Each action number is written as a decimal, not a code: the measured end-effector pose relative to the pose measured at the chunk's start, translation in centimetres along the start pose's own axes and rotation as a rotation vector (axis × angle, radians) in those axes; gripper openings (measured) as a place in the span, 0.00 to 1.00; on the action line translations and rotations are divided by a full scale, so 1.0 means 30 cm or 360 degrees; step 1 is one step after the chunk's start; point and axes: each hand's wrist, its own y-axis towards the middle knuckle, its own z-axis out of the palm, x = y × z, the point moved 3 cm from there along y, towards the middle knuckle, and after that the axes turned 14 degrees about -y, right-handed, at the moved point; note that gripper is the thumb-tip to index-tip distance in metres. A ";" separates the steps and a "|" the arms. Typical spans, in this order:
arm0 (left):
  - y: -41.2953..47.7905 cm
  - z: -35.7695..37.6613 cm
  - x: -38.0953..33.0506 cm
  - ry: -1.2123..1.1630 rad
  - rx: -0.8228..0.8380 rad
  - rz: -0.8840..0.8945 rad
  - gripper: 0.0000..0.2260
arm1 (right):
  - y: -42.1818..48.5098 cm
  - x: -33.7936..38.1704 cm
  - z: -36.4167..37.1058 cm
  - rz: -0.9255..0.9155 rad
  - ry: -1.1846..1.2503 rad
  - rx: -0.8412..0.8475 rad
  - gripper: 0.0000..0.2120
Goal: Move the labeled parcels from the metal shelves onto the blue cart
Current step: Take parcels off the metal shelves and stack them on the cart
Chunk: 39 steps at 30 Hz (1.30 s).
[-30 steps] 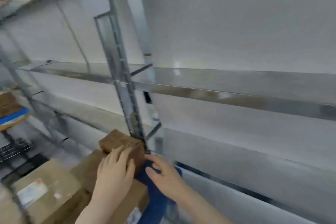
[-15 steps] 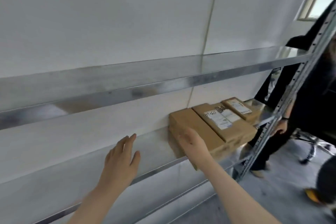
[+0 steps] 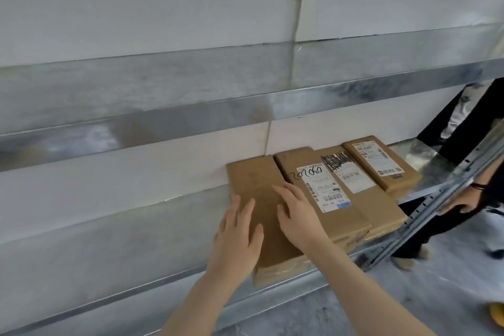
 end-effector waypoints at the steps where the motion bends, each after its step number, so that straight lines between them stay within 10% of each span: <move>1: 0.017 -0.002 0.018 -0.0011 -0.0004 -0.0024 0.24 | 0.011 0.003 0.010 -0.0008 0.0021 0.0004 0.21; 18: -0.126 -0.171 0.184 -0.0045 -0.0149 -0.0116 0.25 | -0.122 0.195 0.167 -0.0142 0.0420 0.0436 0.25; 39: -1.858 -1.680 0.695 0.0342 -0.1734 -0.0993 0.27 | -0.942 2.436 0.644 -0.1907 0.0831 0.1186 0.24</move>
